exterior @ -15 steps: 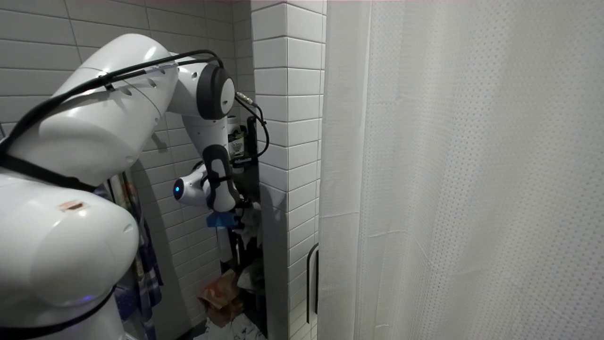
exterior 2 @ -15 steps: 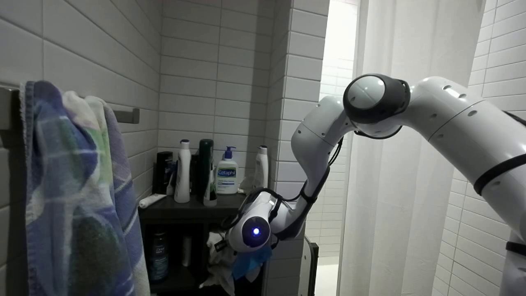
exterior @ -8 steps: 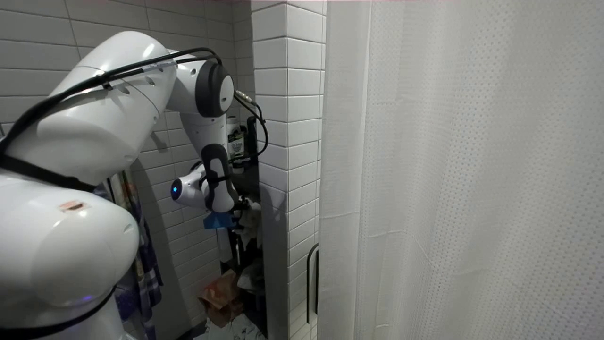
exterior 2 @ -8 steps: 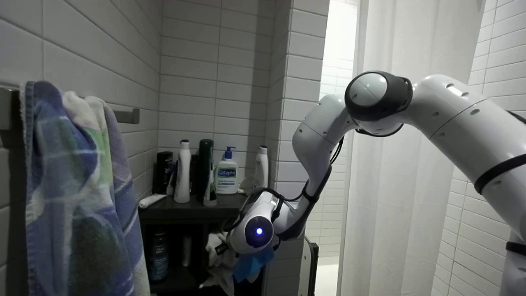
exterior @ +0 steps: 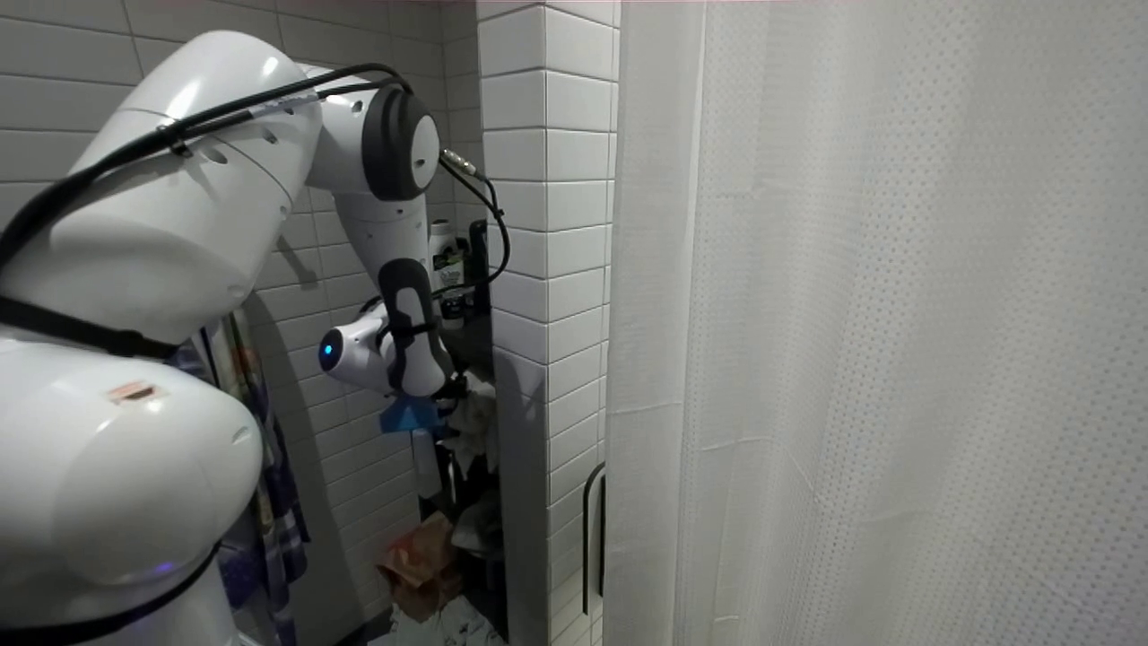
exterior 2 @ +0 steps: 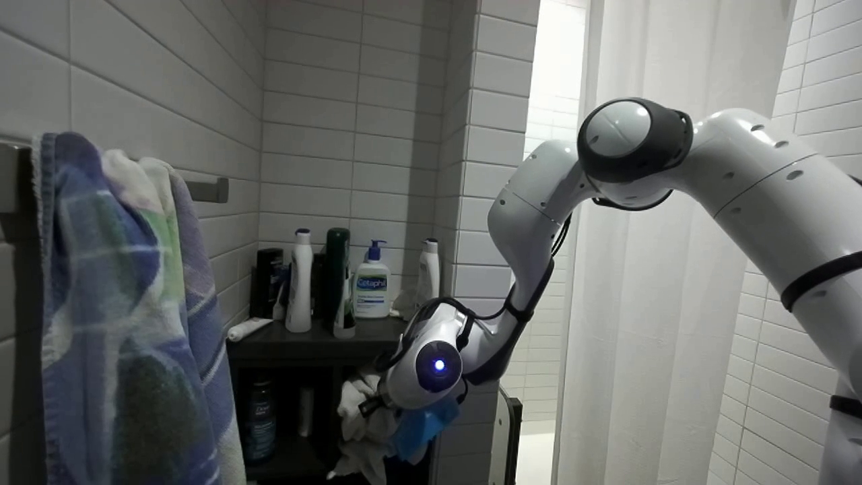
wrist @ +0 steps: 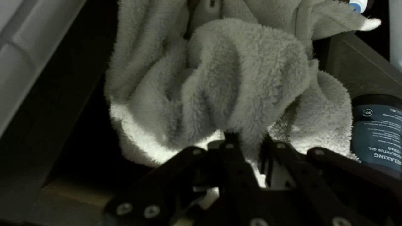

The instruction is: Hang the white towel on the brown object

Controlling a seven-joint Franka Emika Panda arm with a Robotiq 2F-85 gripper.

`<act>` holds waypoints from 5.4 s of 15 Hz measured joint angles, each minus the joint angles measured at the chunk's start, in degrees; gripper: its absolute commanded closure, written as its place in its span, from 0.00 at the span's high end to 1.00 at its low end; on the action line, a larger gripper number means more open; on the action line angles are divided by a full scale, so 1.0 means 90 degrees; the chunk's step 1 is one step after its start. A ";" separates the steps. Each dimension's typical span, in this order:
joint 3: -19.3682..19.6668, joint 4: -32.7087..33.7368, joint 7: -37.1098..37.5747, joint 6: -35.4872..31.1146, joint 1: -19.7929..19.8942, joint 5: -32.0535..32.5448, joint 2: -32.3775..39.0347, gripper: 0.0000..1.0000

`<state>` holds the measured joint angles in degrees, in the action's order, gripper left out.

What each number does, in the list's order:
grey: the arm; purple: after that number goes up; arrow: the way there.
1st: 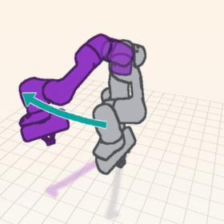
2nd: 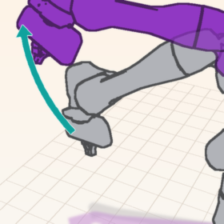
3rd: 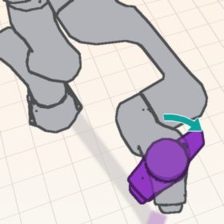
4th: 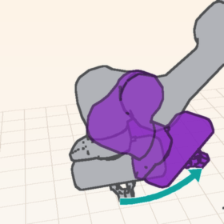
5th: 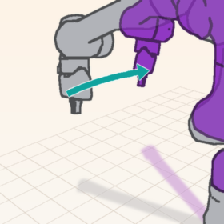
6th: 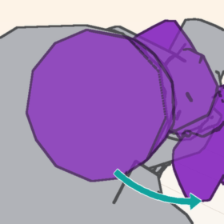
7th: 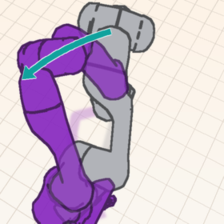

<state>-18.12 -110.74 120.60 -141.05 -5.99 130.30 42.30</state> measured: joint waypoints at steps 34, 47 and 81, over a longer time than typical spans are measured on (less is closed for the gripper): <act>-0.0035 -0.1895 -0.0789 -0.2474 0.0451 0.0003 -0.2469 0.04; -0.0138 -0.3729 -0.0752 -0.3657 0.0378 -0.0043 -0.4781 0.04; -0.0405 -0.3514 -0.1230 -0.4258 -0.0418 -0.1468 -0.7837 0.04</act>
<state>-21.76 -142.37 109.53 -179.37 -9.75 117.09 -28.24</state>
